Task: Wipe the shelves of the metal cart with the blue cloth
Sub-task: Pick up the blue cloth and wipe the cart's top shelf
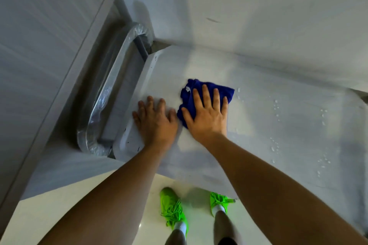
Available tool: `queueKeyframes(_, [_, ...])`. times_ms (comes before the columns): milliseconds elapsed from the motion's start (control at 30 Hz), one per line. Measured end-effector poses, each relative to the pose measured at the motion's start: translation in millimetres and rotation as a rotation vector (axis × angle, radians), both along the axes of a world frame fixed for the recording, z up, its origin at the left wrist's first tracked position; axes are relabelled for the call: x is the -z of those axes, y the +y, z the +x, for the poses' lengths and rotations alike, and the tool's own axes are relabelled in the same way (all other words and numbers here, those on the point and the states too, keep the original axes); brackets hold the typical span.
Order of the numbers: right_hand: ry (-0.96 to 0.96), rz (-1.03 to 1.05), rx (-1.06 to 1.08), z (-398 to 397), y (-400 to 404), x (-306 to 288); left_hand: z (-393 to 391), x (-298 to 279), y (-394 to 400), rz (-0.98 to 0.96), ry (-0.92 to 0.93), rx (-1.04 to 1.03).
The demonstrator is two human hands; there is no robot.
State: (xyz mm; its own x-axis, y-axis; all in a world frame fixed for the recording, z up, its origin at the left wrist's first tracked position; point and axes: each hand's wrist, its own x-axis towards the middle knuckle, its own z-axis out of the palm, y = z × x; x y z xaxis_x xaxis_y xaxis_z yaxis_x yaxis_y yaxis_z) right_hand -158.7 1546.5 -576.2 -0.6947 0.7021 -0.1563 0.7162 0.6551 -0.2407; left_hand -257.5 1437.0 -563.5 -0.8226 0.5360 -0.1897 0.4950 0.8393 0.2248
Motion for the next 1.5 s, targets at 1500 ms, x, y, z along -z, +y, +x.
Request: queueKeyframes(1500, [0.017,-0.014,0.189,108,-23,5,59,-6,70,-0.046,-0.037,0.52])
